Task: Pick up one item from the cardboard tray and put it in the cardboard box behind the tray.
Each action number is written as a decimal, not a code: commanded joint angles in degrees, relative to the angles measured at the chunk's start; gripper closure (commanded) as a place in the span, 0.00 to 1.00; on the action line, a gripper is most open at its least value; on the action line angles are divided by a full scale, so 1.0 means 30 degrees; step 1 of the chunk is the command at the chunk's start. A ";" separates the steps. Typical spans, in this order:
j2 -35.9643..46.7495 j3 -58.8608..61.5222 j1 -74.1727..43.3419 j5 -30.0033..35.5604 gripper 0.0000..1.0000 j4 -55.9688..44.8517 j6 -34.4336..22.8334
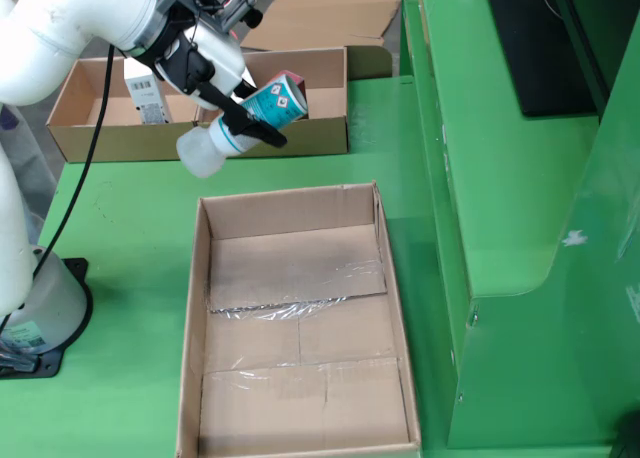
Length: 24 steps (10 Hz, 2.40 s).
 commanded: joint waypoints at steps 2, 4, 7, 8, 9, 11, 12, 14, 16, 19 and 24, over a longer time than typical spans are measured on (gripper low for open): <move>0.1342 -0.0881 0.2794 -0.0697 1.00 0.0080 0.0101; 0.2493 -0.3210 0.5114 -0.1350 1.00 0.0635 0.0404; 0.4640 -0.6212 0.8916 -0.2304 1.00 0.0296 0.1172; 0.4640 -0.6212 0.8916 -0.2304 1.00 0.0296 0.1172; 0.4927 -0.6748 1.0034 -0.2491 1.00 0.0208 0.1373; 0.4820 -0.6765 1.3053 -0.3118 1.00 -0.0617 0.2239; 0.4907 -0.7153 1.4531 -0.3406 1.00 -0.0815 0.2779; 0.4296 -0.6657 1.6781 -0.3915 1.00 -0.1453 0.3477; 0.3588 -0.5979 1.7820 -0.3976 1.00 -0.1785 0.3721; 0.3413 -0.6026 1.9908 -0.4176 1.00 -0.2088 0.4029; 0.3199 -0.4145 2.3148 -0.4382 1.00 -0.3967 0.4716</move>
